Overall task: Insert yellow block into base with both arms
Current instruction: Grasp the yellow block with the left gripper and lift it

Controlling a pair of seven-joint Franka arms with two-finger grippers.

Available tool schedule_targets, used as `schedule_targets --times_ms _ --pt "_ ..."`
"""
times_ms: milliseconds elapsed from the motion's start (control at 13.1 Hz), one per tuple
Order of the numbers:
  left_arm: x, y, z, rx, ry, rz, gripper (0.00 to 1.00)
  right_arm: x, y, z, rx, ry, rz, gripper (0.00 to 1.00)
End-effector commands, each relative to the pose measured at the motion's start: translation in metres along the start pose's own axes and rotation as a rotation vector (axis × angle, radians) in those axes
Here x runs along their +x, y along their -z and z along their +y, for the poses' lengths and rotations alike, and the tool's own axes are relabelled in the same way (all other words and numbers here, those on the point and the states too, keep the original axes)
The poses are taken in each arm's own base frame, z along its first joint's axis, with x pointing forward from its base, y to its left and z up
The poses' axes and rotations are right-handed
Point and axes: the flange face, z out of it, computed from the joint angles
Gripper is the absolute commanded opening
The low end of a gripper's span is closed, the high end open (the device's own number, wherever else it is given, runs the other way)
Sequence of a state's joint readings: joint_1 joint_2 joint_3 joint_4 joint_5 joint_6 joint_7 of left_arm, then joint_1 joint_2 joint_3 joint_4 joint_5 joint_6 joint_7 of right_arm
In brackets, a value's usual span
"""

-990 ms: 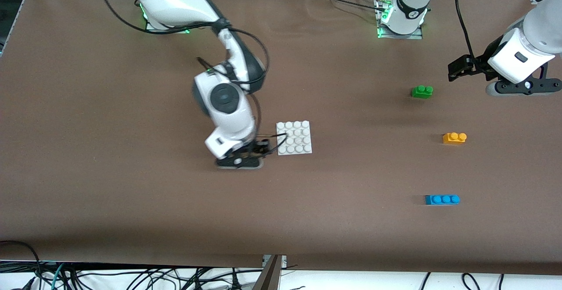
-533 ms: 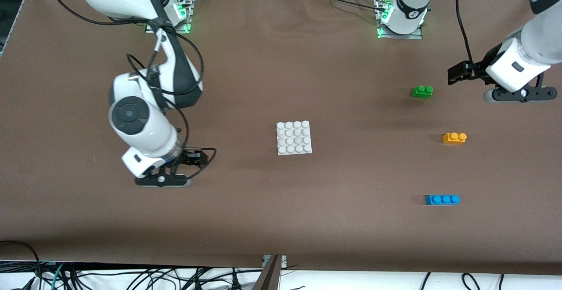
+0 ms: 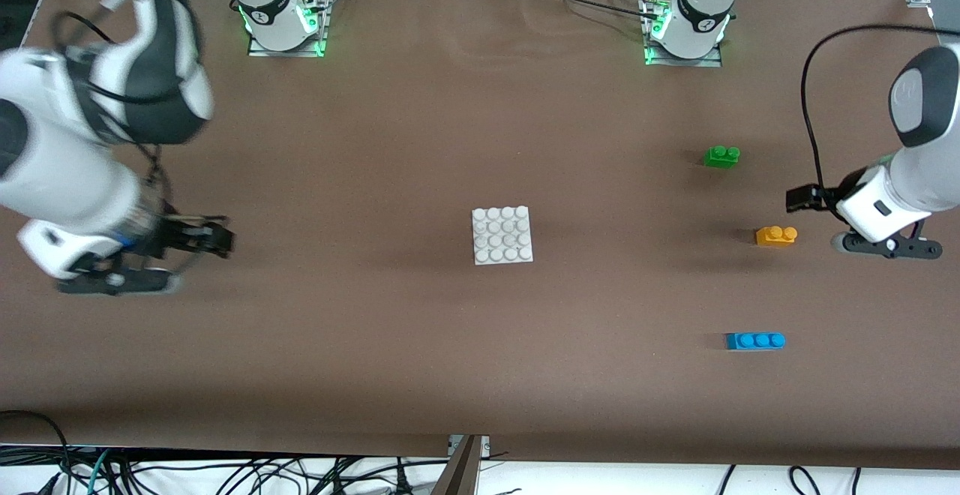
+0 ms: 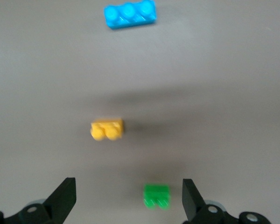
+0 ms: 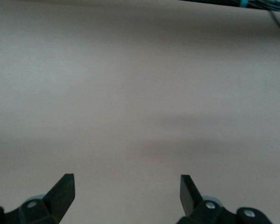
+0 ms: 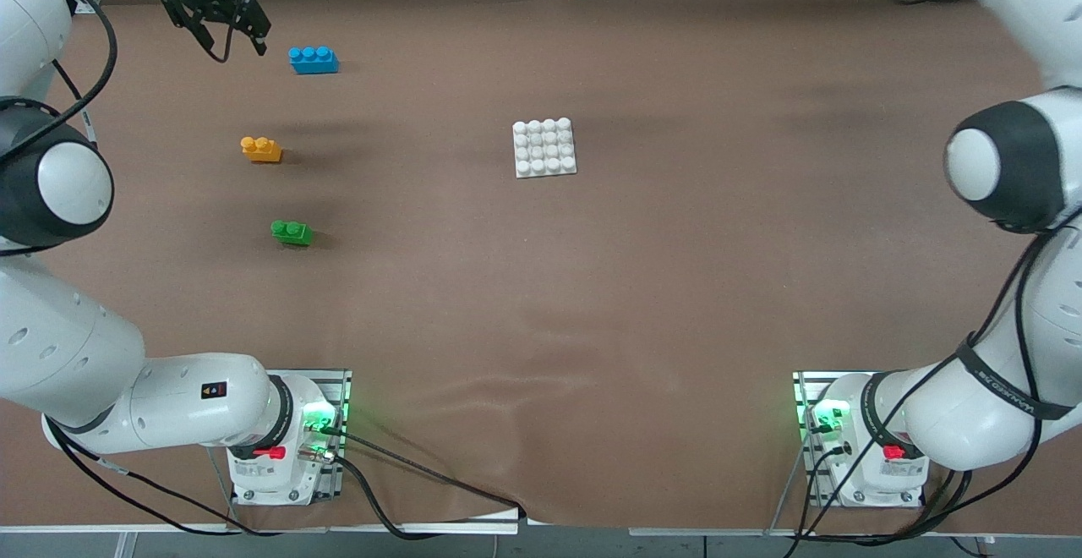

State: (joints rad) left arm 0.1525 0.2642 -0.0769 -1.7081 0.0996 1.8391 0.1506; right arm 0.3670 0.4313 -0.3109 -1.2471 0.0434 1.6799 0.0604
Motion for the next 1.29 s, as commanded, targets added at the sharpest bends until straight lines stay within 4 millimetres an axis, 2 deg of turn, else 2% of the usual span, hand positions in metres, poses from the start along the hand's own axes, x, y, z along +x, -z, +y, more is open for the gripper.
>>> schedule_targets --times_ms 0,76,152,381,533,609,762,838,990,1066,1142,1219 --pt "-0.011 -0.051 -0.035 0.023 -0.077 0.076 1.00 -0.028 0.029 0.029 0.056 -0.016 -0.013 1.00" --pt "-0.016 -0.076 -0.049 0.023 -0.057 0.103 1.00 -0.036 0.035 0.035 0.061 -0.015 -0.030 1.00" --pt "-0.022 -0.099 -0.052 0.026 -0.053 0.138 1.00 -0.043 0.040 0.042 0.039 -0.010 -0.032 1.00" --pt "-0.045 -0.180 -0.050 0.019 -0.038 0.205 1.00 -0.053 0.071 0.081 0.029 -0.057 0.036 1.00" --pt "-0.049 -0.216 -0.043 0.007 -0.042 0.209 1.00 -0.069 0.080 0.093 0.038 -0.072 0.033 1.00" --pt "-0.049 -0.226 -0.045 0.003 -0.041 0.207 1.00 -0.081 0.082 0.109 0.044 -0.091 0.029 1.00" --pt "-0.047 -0.238 -0.047 0.004 -0.037 0.226 1.00 -0.088 0.082 0.132 0.047 -0.029 0.023 1.00" --pt "-0.047 -0.239 -0.049 0.006 -0.038 0.229 1.00 -0.091 0.082 0.137 0.047 0.037 0.021 1.00" --pt "-0.049 -0.242 -0.051 0.003 -0.032 0.223 1.00 -0.095 0.082 0.138 0.050 0.056 0.012 1.00" --pt "-0.052 -0.252 -0.055 -0.005 -0.022 0.209 1.00 -0.095 0.081 0.136 0.049 0.057 0.011 1.00" --pt "-0.053 -0.256 -0.059 -0.008 -0.016 0.203 0.94 -0.097 0.086 0.131 0.050 0.064 0.017 1.00" --pt "-0.052 -0.255 -0.059 -0.007 -0.016 0.204 0.81 -0.097 0.086 0.130 0.051 0.063 0.018 1.00"
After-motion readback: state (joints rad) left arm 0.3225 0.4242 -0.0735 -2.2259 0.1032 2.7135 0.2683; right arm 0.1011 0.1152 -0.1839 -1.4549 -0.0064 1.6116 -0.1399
